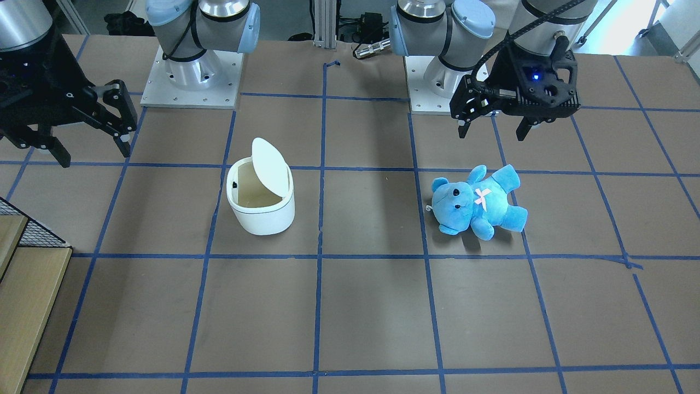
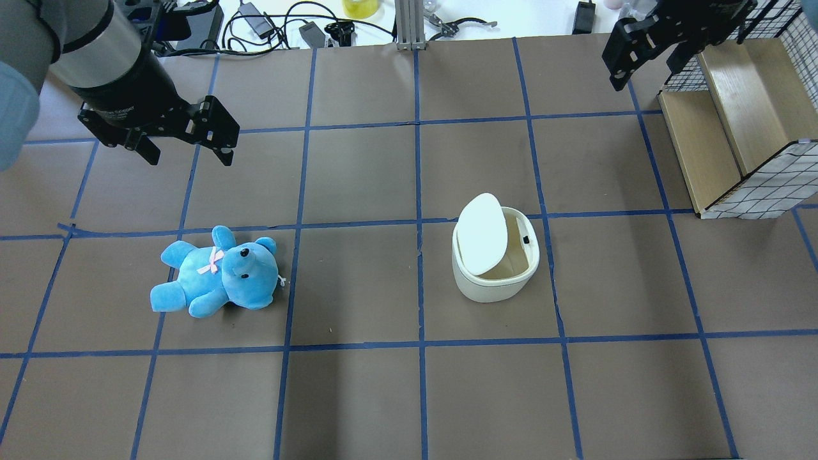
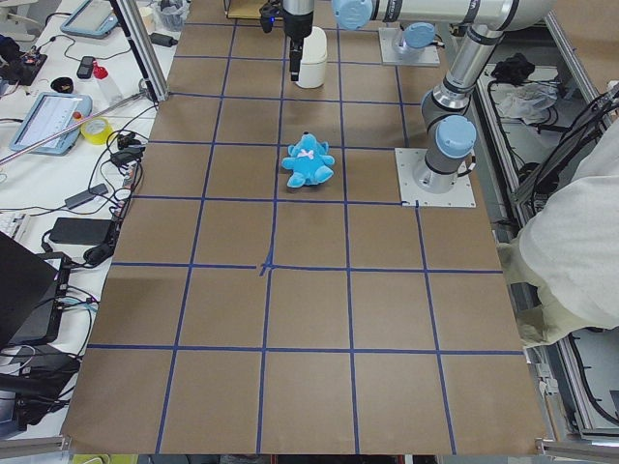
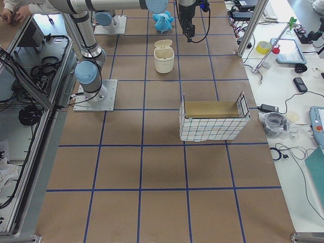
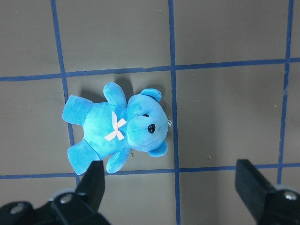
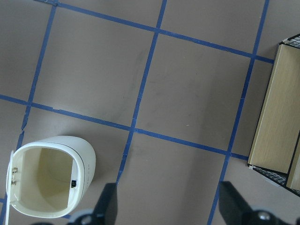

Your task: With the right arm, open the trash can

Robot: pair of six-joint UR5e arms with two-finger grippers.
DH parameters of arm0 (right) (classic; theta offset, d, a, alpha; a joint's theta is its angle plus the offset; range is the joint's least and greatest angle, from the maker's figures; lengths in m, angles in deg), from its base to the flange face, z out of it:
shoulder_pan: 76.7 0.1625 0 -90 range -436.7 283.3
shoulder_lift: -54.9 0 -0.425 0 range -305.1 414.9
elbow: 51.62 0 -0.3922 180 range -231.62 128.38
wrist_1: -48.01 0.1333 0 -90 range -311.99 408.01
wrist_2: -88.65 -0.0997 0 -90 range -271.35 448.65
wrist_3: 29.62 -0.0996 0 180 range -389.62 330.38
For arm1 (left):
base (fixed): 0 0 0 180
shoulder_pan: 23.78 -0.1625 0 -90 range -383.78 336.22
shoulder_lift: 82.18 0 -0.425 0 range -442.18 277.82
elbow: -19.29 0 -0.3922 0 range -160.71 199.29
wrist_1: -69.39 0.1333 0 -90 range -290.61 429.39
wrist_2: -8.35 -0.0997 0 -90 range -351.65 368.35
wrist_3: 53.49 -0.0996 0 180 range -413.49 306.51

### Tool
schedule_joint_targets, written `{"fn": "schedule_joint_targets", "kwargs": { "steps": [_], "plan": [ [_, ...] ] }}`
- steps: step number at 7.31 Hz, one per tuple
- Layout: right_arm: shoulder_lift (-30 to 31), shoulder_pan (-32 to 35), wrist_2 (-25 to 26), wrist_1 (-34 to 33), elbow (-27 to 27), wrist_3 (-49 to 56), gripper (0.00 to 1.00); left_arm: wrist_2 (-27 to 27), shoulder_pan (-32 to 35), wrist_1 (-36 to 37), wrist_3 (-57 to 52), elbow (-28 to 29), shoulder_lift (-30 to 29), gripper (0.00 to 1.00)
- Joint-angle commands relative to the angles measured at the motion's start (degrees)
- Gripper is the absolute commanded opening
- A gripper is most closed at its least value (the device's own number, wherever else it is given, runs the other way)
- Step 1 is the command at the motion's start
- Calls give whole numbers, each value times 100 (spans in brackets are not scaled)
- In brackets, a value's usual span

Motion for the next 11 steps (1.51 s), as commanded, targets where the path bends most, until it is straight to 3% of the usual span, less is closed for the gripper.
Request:
{"fn": "schedule_joint_targets", "kwargs": {
  "steps": [1, 7, 11],
  "plan": [
    [4, -34, -25, -9, 9, -658, 79, 0, 6, 0, 0, 0, 0, 100],
    [4, -61, -25, -79, 0, -1411, 78, 0, -3, 0, 0, 0, 0, 100],
    [4, -61, -25, 298, -53, -1411, 83, 0, -3, 0, 0, 0, 0, 100]
  ]
}}
